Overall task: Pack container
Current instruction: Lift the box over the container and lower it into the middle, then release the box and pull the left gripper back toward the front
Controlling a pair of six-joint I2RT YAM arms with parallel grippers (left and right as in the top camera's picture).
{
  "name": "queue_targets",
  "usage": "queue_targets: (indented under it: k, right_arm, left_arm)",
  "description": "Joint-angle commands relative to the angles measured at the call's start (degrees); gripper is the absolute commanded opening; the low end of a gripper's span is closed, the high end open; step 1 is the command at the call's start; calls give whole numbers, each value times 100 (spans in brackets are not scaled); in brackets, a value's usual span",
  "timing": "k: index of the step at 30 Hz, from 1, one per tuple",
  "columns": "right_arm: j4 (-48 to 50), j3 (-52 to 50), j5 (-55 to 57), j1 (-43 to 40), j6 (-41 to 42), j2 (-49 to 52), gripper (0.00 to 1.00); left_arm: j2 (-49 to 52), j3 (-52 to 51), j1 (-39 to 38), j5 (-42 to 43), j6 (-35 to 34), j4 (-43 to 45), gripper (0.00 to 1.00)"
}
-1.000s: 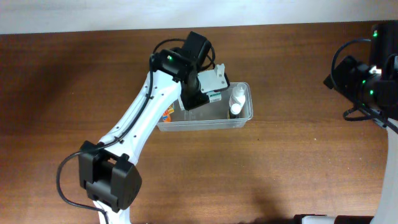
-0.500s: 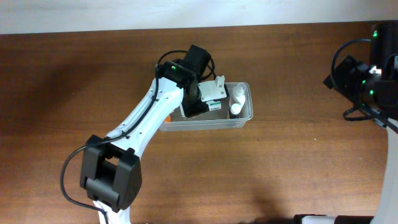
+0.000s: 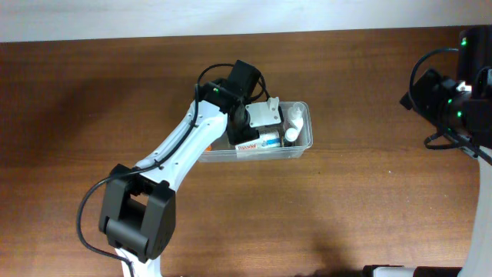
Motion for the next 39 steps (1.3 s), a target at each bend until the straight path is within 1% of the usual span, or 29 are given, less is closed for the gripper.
queue_targets:
  k: [1,10,11,15,18,19,21,22,28,33,39]
  right_arm:
    - [-33,59,68,-48,22,15,98]
    - [-33,59,68,-48,22,15,98]
    - [-33,59,68,-48,22,15,99]
    - [-33,59,70,-48,22,15,98]
    - [-33,59,68,-48,22,15,98]
    - [-33,59,68,-48,22,15,98]
    - [-33,59,68,-48,22,15,98]
    - [-33,59,68,-48,22,15,98]
    - [-33,59,68,-48,22,15,98]
    - [-33,59,70,-48,22,15,98]
    - [-33,59,68,-48,22,15,98]
  left_arm:
    - [-72,-149,0,57,116,66,53]
    - [-66,-129,57,-111,103,210,53]
    - [-68,-81,57,-116,-4,203,54]
    - [-162,234,59,-234,-699,92,64]
    - [-367,560,59,-328,-1073,-85,71]
    - [-470,708,59,-428,-1305,-181,75]
    - [-664,953,59,-555,-1738,-372,93]
    - [-774,1071,59,-581,-1893,-496,99]
    - [-1762,1532,59,-610,-2710,-1281,100]
    - [-2839,1552,61,-599,-3139,-1958,99]
    - [-3893,1552,63,-586,-3134,-2881,100]
